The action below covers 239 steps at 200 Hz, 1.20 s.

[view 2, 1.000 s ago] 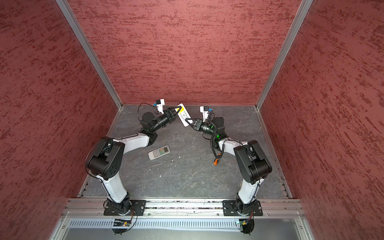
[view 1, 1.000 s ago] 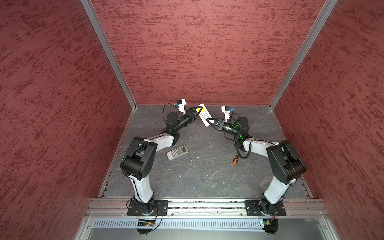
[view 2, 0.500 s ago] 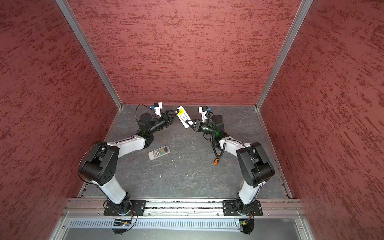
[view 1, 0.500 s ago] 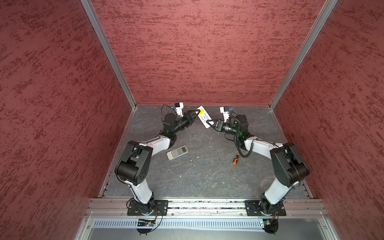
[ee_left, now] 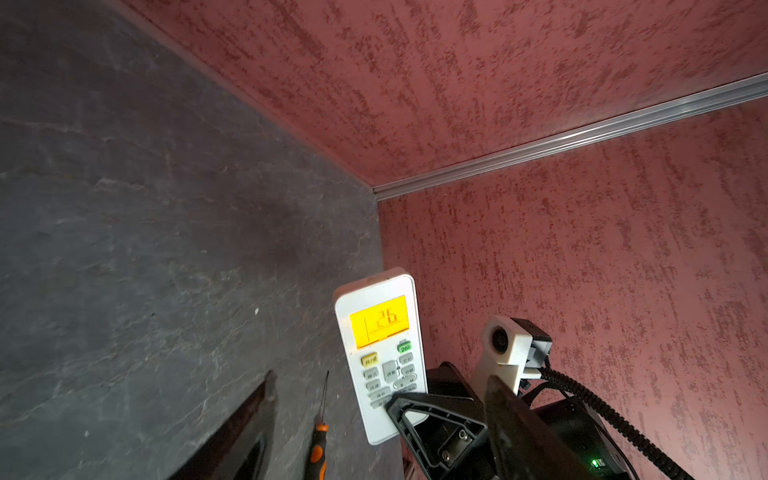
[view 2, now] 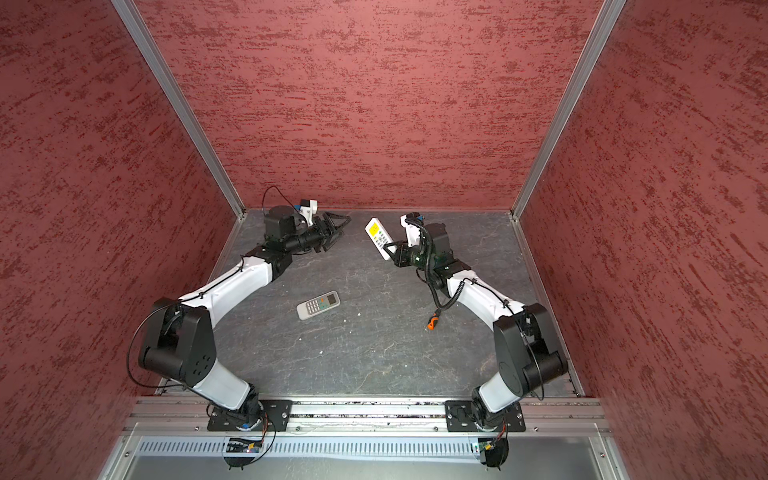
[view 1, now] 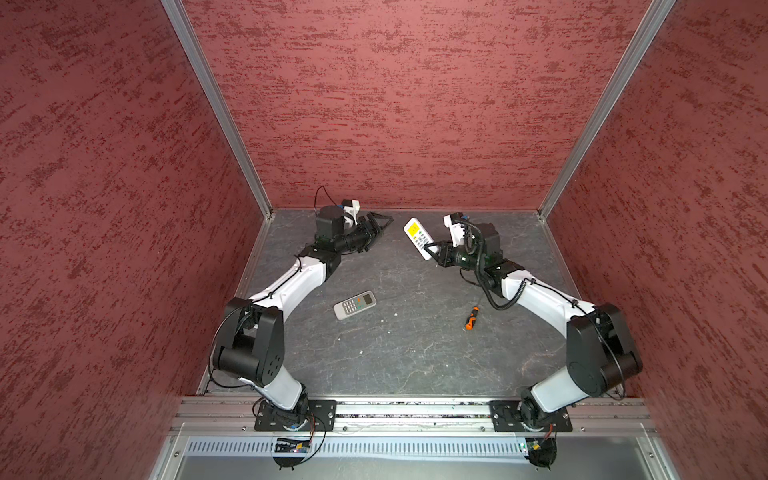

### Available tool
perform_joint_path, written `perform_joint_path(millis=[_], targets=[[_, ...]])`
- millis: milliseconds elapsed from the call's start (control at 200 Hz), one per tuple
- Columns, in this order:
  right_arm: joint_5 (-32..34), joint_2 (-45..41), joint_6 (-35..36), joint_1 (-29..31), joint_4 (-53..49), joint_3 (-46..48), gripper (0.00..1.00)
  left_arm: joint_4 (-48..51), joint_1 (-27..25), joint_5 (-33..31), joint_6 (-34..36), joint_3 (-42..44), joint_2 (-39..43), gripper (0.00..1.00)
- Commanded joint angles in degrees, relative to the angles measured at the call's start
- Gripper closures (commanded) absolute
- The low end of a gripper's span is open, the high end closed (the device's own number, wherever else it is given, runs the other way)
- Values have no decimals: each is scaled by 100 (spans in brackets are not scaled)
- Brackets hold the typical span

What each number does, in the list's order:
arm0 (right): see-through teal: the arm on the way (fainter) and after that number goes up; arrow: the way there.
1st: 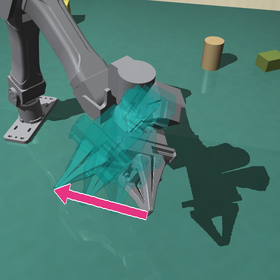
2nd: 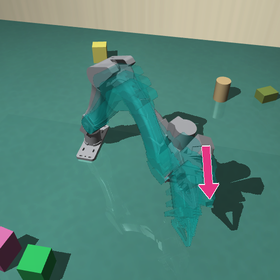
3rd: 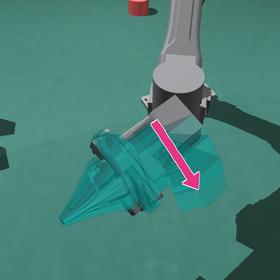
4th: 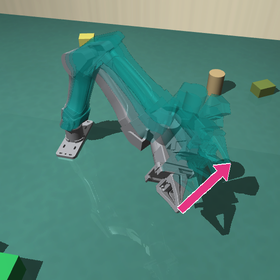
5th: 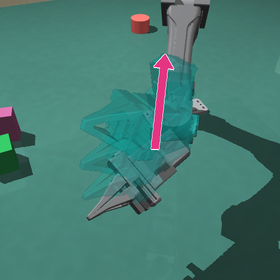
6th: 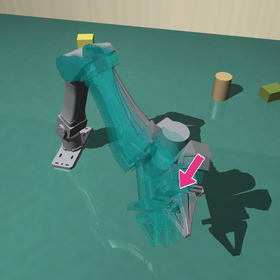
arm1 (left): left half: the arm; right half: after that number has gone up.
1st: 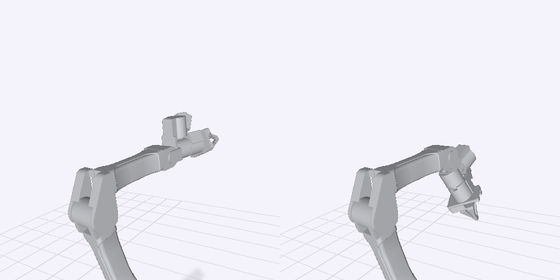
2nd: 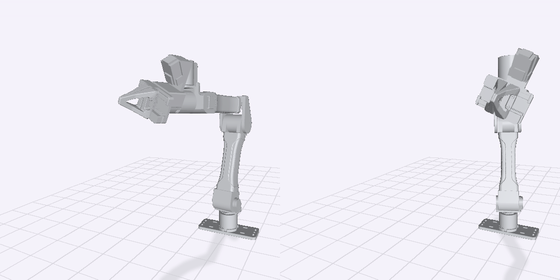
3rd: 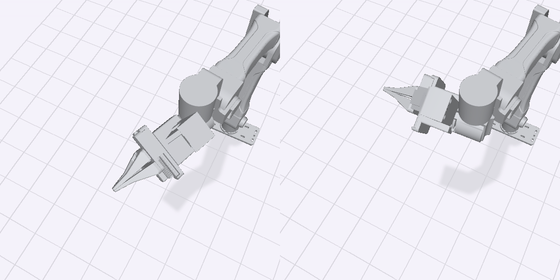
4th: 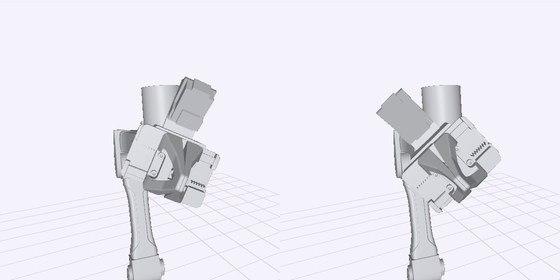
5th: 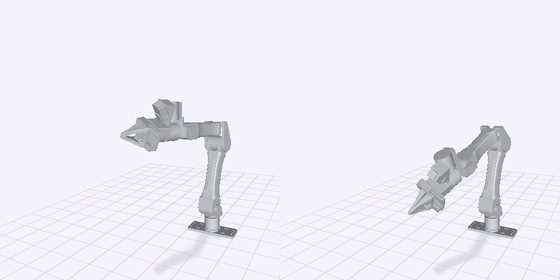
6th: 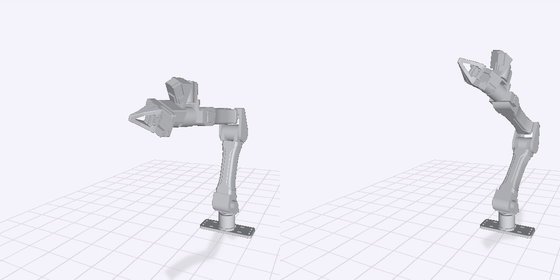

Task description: Unload the batteries from the remote control

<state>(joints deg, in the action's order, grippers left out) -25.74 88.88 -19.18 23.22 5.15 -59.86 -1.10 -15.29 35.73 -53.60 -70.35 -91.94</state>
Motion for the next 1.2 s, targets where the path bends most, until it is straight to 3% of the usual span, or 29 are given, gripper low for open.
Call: perform_joint_path(millis=[0, 155, 276, 461, 767, 882, 1002, 1192], targets=[[917, -217, 1207, 339, -933, -280, 91, 2434, 76, 284, 694, -613, -128, 15], [1558, -356, 1869, 745, -1203, -315, 91, 4062, 140, 329, 1118, -1561, -500, 10], [2304, -428, 2327, 1147, -1338, -334, 91, 4768, 73, 525, 1210, -1989, -840, 8], [2961, -466, 2732, 1644, -1328, -299, 91, 5340, -154, 428, 1154, -2245, -1181, 8], [3613, -168, 3060, 2204, -1185, -283, 91, 5177, -402, 163, 720, -2176, -1296, 10], [3715, -147, 3138, 2320, -1105, -273, 91, 5167, -440, 191, 644, -2141, -1376, 15], [3927, -128, 3274, 2417, -1058, -273, 91, 5249, -433, 166, 624, -2172, -1447, 29], [4249, -123, 3399, 2541, -902, -191, 92, 5414, -418, 41, 609, -2312, -1547, 39]])
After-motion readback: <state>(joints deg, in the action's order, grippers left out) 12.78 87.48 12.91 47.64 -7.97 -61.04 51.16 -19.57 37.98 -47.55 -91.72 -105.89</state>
